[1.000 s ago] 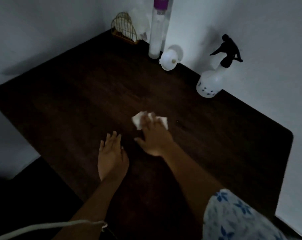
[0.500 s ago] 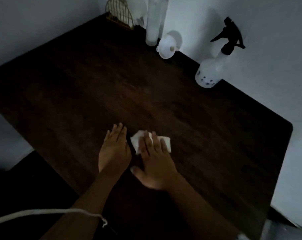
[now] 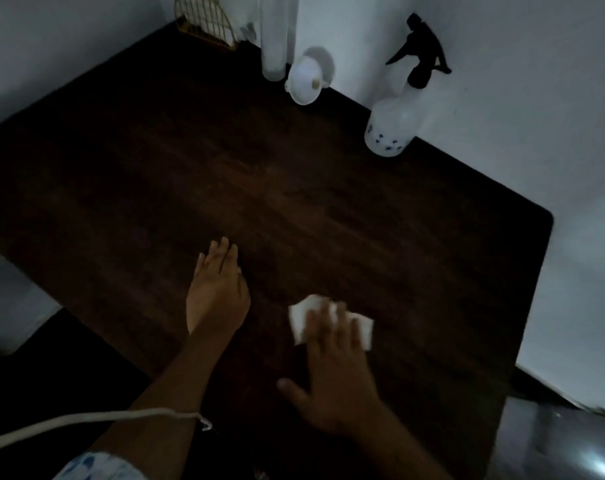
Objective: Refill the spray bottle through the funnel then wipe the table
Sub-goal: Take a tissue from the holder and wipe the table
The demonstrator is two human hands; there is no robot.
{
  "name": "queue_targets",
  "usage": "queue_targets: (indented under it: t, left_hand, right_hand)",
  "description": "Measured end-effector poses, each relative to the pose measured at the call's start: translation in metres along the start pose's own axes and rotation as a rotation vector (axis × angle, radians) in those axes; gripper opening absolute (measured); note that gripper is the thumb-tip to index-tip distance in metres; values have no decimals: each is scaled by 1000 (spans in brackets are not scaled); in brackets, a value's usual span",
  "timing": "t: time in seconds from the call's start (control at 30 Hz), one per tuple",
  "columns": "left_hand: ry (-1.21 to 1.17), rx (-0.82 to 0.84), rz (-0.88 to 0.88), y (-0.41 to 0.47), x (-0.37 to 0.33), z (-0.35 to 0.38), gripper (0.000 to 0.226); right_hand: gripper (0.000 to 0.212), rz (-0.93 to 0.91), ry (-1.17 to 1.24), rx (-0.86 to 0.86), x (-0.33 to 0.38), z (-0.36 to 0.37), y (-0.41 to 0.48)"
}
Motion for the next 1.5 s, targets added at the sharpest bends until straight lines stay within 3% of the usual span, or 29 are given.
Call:
queue_targets:
  t: [0.13,0.3,0.47,0.57,0.63,0.77,0.9,1.0,1.13,1.2,1.27,1.4,1.5]
  left_hand:
    - [10,-8,5,-1,-1,-1,47]
    - [-16,12,-12,-14,-17,10,48]
    - [-24,104,74,-20,-55,27,64]
    - [-58,163,174,-19,-77,38,58]
    - [-84,170,207,-20,-84,44,61]
    - [-210,134,183,-21,-77,45,71]
    - [-187,113,173,-20,-74,45,67]
    - [-198,139,168,-20,-75,45,74]
    - [-322,111,150,-20,-79,44,87]
    - [-331,89,124,-19,-78,46,89]
    - [-335,65,110,-18,-77,47,90]
    - [-364,16,102,-12,-80,42,69]
    - [-338,14,78,3,-79,35,74]
  right_hand:
    - [91,-129,9,-56,15,-11,59]
    - [85,166,29,39,-87,-29,114]
    - [91,355,-10,70,-132,-13,30]
    - [99,292,19,84,-80,-5,-14]
    - [100,144,43,54,-39,-4,-22]
    - [89,-56,65,-2,-30,-12,30]
    - [81,152,48,18,-118,-21,92]
    - [81,381,53,30,-179,-16,77]
    - [90,446,24,17,-159,-9,13]
    - [94,380,62,8,-114,-8,5]
    - [91,167,81,-52,-72,-11,22]
    - [82,-175,18,-110,-51,-21,96]
    - [80,-170,-78,-88,-77,-34,150]
Point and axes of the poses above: each hand's wrist, its own y-axis towards the middle knuckle, its own z-axis out of the palm, x = y × z, the point moved 2 cm from there along y, towards the middle knuckle, and after that the axes turned 13 degrees about -y, right-handed, at the moved point
